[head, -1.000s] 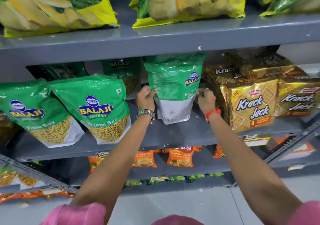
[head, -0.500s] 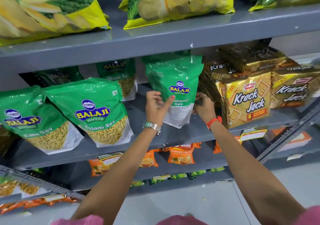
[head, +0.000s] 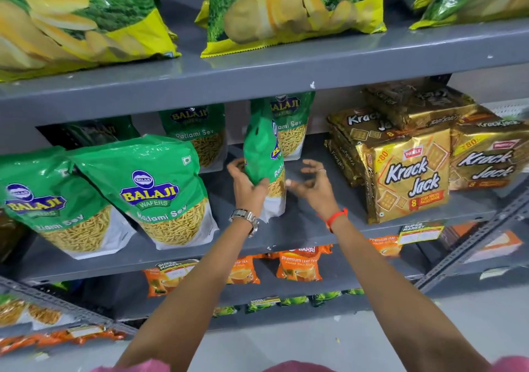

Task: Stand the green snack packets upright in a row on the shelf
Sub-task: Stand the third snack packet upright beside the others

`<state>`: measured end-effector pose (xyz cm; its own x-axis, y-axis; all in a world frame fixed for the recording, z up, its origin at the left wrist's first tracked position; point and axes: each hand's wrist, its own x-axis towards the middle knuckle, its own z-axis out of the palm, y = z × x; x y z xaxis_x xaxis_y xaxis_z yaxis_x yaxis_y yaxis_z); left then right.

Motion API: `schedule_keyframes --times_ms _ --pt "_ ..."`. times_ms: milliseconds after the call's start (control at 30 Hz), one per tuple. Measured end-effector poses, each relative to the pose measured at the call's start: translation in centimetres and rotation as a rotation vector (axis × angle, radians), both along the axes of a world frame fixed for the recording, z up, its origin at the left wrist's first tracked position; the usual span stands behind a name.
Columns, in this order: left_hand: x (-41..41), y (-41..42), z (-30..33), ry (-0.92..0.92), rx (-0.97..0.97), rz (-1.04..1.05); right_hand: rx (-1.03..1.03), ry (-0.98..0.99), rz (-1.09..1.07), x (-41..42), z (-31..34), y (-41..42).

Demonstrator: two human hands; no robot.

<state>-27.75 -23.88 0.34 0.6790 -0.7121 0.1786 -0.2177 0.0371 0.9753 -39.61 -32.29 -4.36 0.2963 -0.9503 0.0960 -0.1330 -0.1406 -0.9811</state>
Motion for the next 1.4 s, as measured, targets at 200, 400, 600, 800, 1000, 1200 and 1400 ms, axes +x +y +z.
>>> schedule_keyframes --times_ms 200,400,600,800,1000,1200,1400 --pt "1.7 -0.8 0.6 0.298 -0.145 -0.110 0.113 -0.185 0.085 0.4 1.9 -3.5" --pt "2.2 -2.5 1.0 0.616 -0.163 -0.006 0.217 -0.203 0.200 0.7 3.4 -4.8" --pt "2.3 -3.2 0.8 0.727 -0.236 0.020 0.266 -0.237 0.195 0.3 2.8 -4.6" --pt "0.2 -1.6 1.4 0.684 -0.112 -0.169 0.202 -0.251 0.207 -0.5 2.4 -3.6" --pt "-1.1 0.4 2.0 0.638 -0.029 -0.137 0.141 -0.241 0.150 -2.4 1.6 -1.1" --pt "-2.3 2.9 2.8 0.560 0.028 -0.136 0.103 -0.227 0.093 -3.2 1.7 1.6" --pt "-2.0 5.2 2.1 0.233 0.135 0.000 0.017 -0.215 -0.010 -3.3 2.7 4.3"
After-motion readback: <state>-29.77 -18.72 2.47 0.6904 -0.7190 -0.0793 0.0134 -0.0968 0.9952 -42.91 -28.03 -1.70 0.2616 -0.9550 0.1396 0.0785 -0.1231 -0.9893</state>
